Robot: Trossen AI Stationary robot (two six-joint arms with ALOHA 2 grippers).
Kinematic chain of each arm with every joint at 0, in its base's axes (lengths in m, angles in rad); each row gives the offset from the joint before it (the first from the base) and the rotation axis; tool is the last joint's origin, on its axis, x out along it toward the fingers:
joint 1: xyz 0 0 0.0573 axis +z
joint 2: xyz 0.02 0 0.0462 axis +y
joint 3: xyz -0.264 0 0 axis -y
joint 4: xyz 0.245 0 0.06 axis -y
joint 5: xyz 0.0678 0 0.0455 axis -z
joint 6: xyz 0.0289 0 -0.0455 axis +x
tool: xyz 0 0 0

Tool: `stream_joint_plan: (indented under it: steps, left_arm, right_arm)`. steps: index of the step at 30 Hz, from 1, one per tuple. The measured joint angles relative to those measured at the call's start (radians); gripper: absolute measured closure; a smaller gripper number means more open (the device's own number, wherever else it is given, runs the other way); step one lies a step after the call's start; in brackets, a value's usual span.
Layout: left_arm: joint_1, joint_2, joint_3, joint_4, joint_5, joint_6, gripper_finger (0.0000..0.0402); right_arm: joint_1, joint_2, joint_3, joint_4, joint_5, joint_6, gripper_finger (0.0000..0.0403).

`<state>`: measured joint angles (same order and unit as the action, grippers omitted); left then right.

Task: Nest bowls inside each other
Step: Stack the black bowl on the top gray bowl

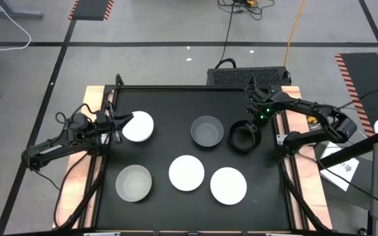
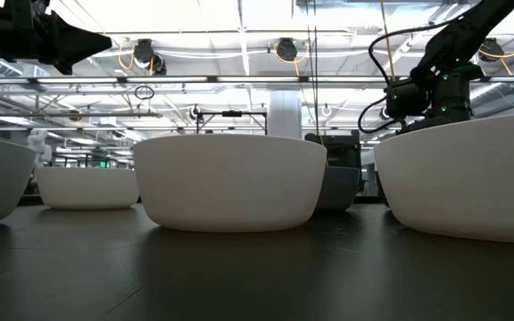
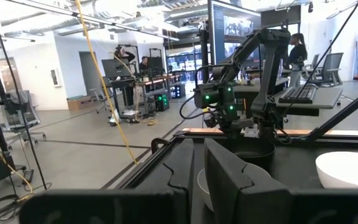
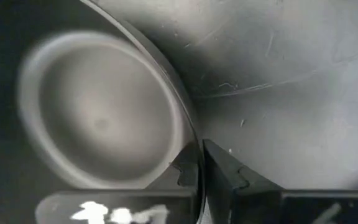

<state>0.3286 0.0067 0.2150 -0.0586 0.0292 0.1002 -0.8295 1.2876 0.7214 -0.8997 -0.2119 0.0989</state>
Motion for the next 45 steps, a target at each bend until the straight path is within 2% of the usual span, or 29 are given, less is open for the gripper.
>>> stream_joint_plan:
  steps: [6,10,15,17,31,45]
  left_arm:
    - [0.0,0.0,0.0,0.0,0.0,0.0,0.036]
    - [0.0,0.0,0.0,0.0,0.0,0.0,0.036]
    - [0.0,0.0,0.0,-0.001,0.0,-0.005,0.036]
    - [0.0,0.0,0.0,-0.001,-0.001,-0.005,0.036]
    - [0.0,0.0,0.0,0.0,-0.004,-0.001,0.036]
    - [0.0,0.0,0.0,0.0,-0.004,0.0,0.036]
  right_arm:
    - [0.002,-0.059,0.017,0.021,0.0,-0.03,0.0401]
    - [0.013,-0.139,0.022,0.118,-0.007,-0.101,0.0402]
    - [0.014,-0.224,0.023,0.233,-0.14,-0.112,0.0402]
    - [0.018,-0.254,0.023,0.247,-0.159,-0.11,0.0402]
    - [0.02,-0.48,0.045,0.198,-0.157,-0.059,0.0402]
    - [0.068,-0.742,0.041,0.307,-0.161,-0.112,0.0403]
